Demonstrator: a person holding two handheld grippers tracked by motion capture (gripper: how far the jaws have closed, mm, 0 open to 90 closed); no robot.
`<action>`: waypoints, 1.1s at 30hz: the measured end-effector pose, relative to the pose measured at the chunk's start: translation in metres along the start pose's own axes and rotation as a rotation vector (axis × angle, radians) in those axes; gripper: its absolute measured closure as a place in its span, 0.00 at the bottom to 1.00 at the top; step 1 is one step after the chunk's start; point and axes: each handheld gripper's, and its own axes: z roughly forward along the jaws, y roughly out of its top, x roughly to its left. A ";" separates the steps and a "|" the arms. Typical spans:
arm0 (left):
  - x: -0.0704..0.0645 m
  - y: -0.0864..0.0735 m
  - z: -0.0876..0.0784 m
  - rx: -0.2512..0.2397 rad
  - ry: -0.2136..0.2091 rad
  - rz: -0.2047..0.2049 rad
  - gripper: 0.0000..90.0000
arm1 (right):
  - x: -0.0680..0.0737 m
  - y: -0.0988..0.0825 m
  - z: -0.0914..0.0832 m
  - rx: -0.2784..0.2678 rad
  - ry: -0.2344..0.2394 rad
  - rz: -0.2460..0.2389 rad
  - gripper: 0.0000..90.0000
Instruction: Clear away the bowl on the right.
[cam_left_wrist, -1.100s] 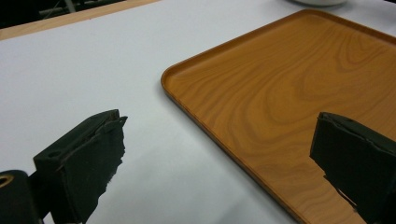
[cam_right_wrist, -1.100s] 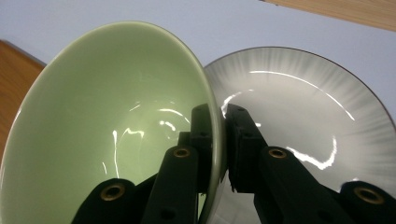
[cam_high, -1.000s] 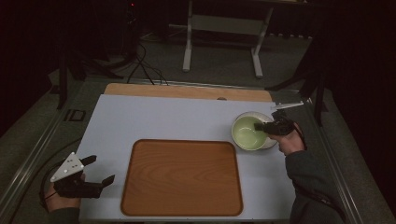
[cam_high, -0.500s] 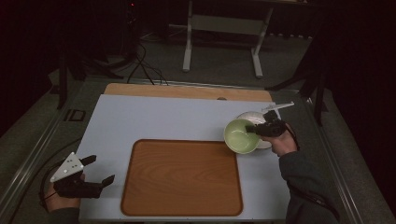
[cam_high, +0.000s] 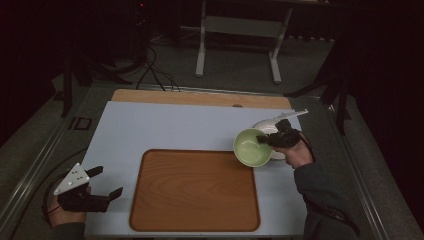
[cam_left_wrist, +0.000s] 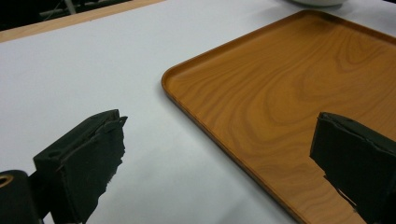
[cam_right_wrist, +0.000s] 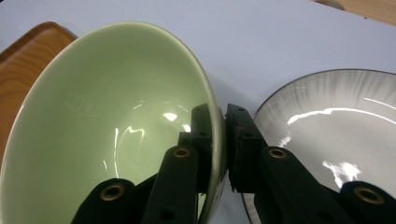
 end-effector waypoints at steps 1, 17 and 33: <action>0.000 0.000 0.000 0.001 0.000 0.001 0.03 | 0.001 0.001 0.000 -0.001 0.001 -0.004 0.91; 0.000 0.000 -0.001 -0.004 0.001 0.001 0.03 | 0.018 0.009 0.005 -0.005 0.032 -0.040 0.91; 0.000 0.000 -0.001 -0.005 0.001 0.002 0.03 | 0.035 0.013 0.012 -0.001 0.057 -0.083 0.91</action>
